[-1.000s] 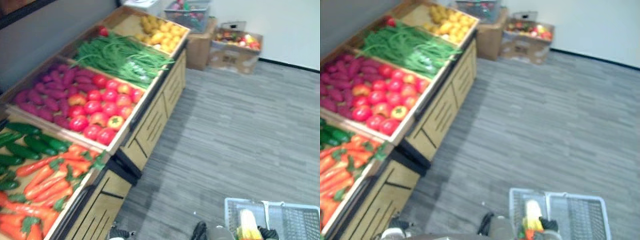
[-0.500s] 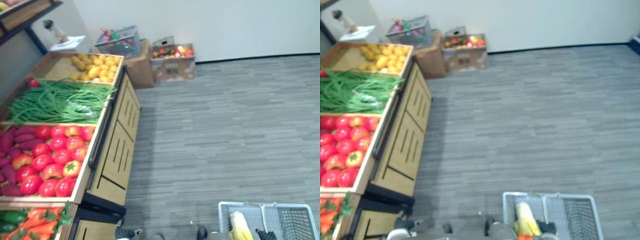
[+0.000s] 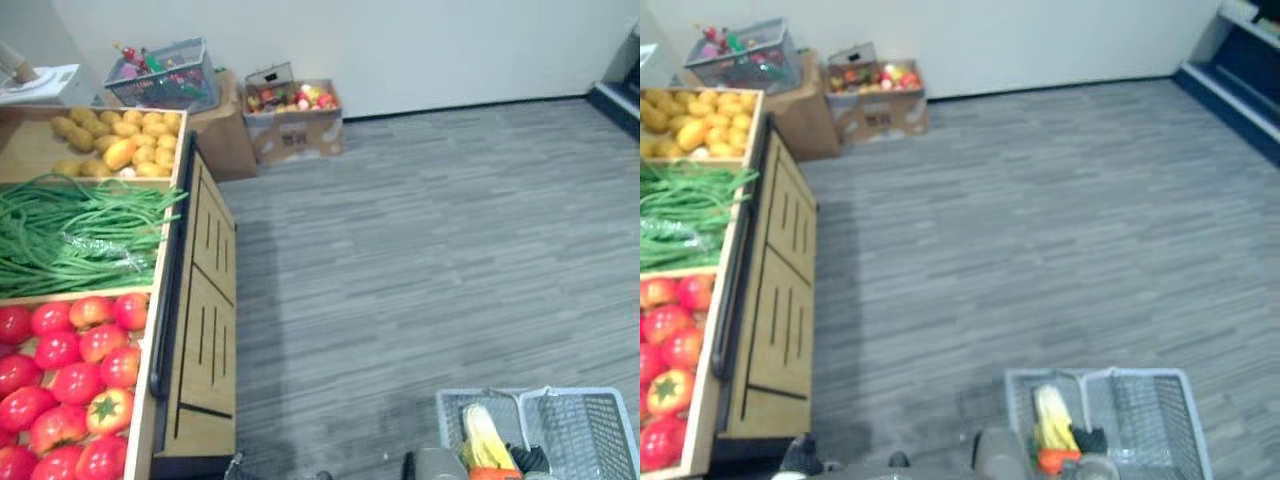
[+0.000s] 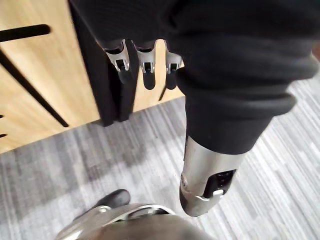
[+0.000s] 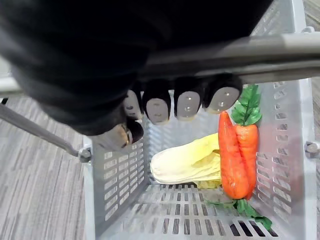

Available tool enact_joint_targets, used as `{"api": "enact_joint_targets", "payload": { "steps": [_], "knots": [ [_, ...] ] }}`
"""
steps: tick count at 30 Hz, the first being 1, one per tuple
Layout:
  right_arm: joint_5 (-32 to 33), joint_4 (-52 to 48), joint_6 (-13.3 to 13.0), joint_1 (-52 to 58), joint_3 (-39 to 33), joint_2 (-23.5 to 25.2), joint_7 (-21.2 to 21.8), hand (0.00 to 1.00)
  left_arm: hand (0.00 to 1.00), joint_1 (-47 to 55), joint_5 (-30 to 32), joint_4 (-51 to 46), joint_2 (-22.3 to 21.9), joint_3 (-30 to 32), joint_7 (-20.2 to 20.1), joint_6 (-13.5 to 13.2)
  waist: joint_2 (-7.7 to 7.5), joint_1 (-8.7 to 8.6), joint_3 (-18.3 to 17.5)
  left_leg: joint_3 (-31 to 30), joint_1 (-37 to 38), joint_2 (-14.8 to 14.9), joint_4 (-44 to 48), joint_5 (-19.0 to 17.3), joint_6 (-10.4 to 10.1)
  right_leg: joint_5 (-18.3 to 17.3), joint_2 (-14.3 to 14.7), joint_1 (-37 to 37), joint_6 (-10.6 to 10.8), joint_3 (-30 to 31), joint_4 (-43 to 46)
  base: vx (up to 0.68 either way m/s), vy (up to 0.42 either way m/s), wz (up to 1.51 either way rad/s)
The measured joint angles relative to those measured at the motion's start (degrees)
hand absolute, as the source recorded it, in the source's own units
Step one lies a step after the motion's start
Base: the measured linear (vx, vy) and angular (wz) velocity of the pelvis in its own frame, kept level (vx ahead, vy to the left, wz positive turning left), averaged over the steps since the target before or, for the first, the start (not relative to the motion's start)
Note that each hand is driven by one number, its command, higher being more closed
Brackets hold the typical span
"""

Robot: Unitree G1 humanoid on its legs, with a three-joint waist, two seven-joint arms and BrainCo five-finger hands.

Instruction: Pick vegetable in the basket

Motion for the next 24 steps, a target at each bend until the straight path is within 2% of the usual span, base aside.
{"api": "enact_joint_targets", "payload": {
  "steps": [2,3,4,5,6,8,9,11,13,16,24],
  "knots": [
    [-0.01,0.09,-0.11,0.26,-0.15,0.05,-0.02,1.0,0.0,-0.78,-0.15,-0.15,0.4,0.23,0.11,-0.03,-0.5,0.25,-0.21,-1.08,-0.25,1.56,0.23,-0.67,-1.11,0.66,-1.15,0.17,0.89,-0.19,-7.01,0.17,-0.155,0.24],
    [-0.07,0.32,-0.18,0.16,-0.4,0.55,0.01,1.0,0.0,-0.86,-0.33,-0.1,0.64,0.66,0.15,-0.02,-1.35,0.49,-0.59,-1.77,-0.79,2.27,0.69,-1.01,-2.16,2.26,-1.84,0.24,1.67,0.94,-12.41,0.19,-0.309,0.23],
    [-0.58,0.59,-0.24,0.47,-0.98,1.58,0.01,1.0,0.0,-0.71,-0.78,-0.04,1.01,0.75,0.11,-0.03,-2.97,0.37,-1.23,-2.6,-1.18,2.27,0.8,-1.37,-3.61,8.12,-2.51,0.53,2.05,3.05,-16.9,0.16,-0.279,0.29],
    [-1.08,1.06,-0.25,0.58,-1.39,2.08,-0.02,1.0,0.0,-0.81,-0.82,0.12,1.26,1.16,0.09,-0.02,-3.91,0.36,-1.35,-3.38,-1.04,2.4,0.82,-1.64,-4.48,8.0,-2.64,0.99,4.78,4.48,-17.34,0.17,-0.371,0.34],
    [-1.41,2.61,-0.25,-0.01,-2.01,1.94,-0.07,1.0,0.0,-1.1,-1.05,0.4,0.77,1.8,0.08,-0.02,-2.32,0.35,-1.37,-4.26,-1.03,4.58,0.53,-1.15,-5.76,6.58,-0.68,2.07,4.77,4.06,-17.8,0.12,-0.306,0.27],
    [-1.41,3.09,-0.06,-0.06,-3.65,1.27,-0.08,1.0,0.0,-1.21,-2.68,0.25,-1.49,3.29,-0.07,-0.16,-0.1,0.24,-1.45,-5.44,-1.19,6.91,-0.14,-0.03,-7.48,5.87,1.38,2.99,3.79,1.28,-18.88,0.15,-0.329,0.34],
    [-1.31,4.56,-0.02,0.02,-4.56,0.54,-0.03,1.0,0.0,-1.07,-3.35,0.34,-2.62,4.12,-0.32,-0.16,1.76,0.2,-1.96,-5.7,-1.01,8.04,-0.6,0.97,-8.28,5.75,2.49,4.54,3.53,-0.28,-20.06,0.12,-0.23,0.41],
    [-0.94,6.04,0.15,1.19,-5.6,0.12,0.13,1.0,0.0,-0.4,-6.23,0.34,-3.96,5.68,-1.32,-0.29,3.06,0.17,-2.82,-6.87,-0.88,9.32,-0.62,2.13,-8.54,5.92,3.68,7.58,3.24,-2.43,-22.77,0.08,-0.168,0.52],
    [-0.8,7.23,0.19,1.57,-5.58,0.26,0.24,1.0,0.0,0.73,-9.95,0.23,-4.55,7.13,-2.23,-1.25,3.25,0.31,-3.15,-6.85,-0.85,9.94,-0.54,2.98,-8.52,6.36,4.55,9.78,2.58,-3.68,-25.07,0.03,-0.111,0.38],
    [0.4,7.9,-0.08,1.86,-5.46,0.43,0.46,1.0,0.0,1.57,-15.85,0.9,-4.71,7.89,-3.85,-1.32,3.54,0.58,-3.73,-6.9,-1.37,10.41,-0.65,3.21,-8.55,7.59,5.1,10.72,2.04,-4.76,-27.55,0.0,-0.033,0.18],
    [5.38,10.58,0.0,2.54,-5.76,1.75,1.74,1.0,0.0,1.88,-23.03,2.59,-4.54,8.79,-6.22,-1.29,3.42,0.38,-4.83,-6.5,-1.11,7.72,-2.62,3.54,-8.12,11.98,3.4,14.5,3.2,-6.84,-34.65,-0.04,0.047,0.13]
  ]
}}
